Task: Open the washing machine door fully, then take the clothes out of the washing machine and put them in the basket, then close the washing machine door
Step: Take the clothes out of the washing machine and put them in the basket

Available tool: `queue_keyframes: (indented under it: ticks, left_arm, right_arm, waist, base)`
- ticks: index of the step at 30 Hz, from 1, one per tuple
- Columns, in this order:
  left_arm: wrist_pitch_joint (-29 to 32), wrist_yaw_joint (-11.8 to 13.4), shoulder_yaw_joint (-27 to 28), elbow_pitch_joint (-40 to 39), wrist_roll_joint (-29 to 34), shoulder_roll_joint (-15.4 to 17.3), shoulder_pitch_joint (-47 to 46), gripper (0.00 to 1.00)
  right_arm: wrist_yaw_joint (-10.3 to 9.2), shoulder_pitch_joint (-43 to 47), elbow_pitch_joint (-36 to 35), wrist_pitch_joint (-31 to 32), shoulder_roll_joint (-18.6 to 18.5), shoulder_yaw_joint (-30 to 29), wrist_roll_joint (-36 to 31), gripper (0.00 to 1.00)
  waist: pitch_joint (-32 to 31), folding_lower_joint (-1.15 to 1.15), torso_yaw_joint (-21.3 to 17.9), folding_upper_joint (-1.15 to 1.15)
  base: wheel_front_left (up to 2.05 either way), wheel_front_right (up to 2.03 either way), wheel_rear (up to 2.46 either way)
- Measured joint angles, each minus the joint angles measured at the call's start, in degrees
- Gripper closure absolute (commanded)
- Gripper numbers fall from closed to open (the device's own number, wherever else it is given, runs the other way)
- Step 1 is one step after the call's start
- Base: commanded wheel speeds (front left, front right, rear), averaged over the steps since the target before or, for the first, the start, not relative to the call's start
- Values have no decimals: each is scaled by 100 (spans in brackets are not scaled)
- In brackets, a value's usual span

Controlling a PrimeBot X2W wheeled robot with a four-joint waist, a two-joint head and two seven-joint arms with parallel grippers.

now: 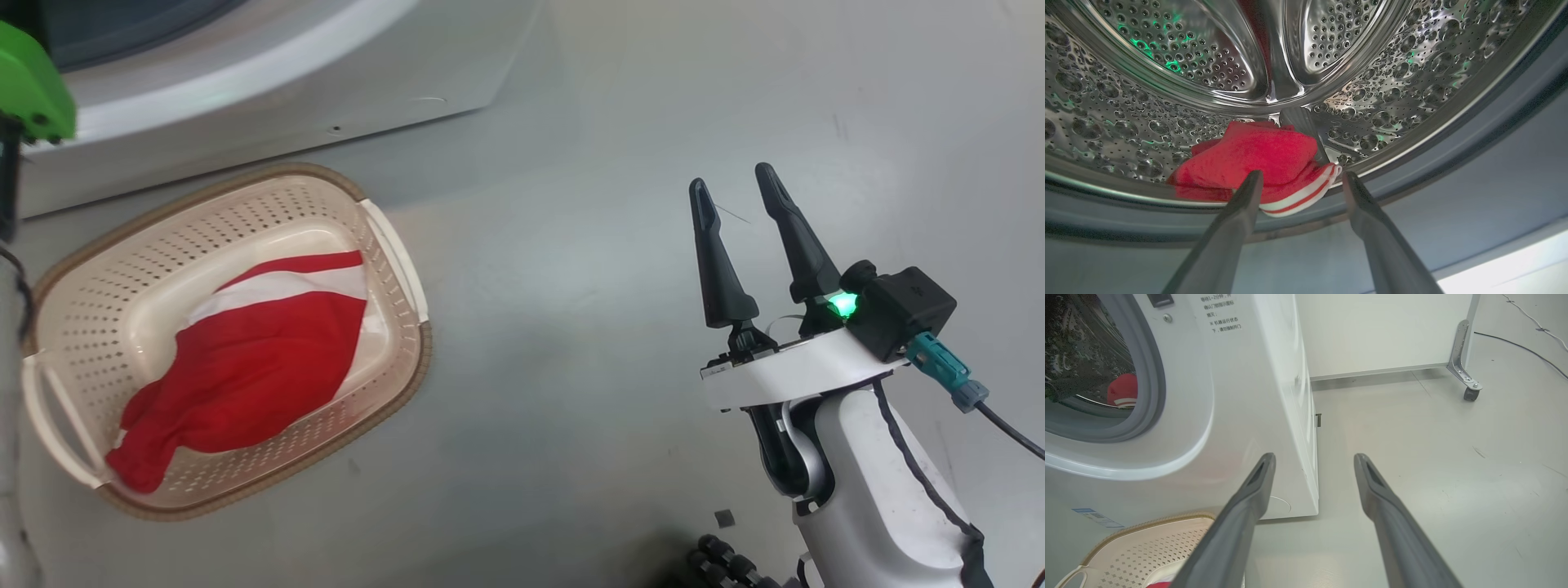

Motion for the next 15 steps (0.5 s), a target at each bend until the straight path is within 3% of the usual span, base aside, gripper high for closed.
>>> queue_keyframes:
  ticks: [15]
  left_arm:
    - [452, 10, 60, 601, 416, 623, -1102, 0]
  right_arm:
    - [-58, -271, 7, 0, 2, 323, 299, 0]
  waist:
    - [471, 0, -543, 0]
  base:
    - [0, 0, 0]
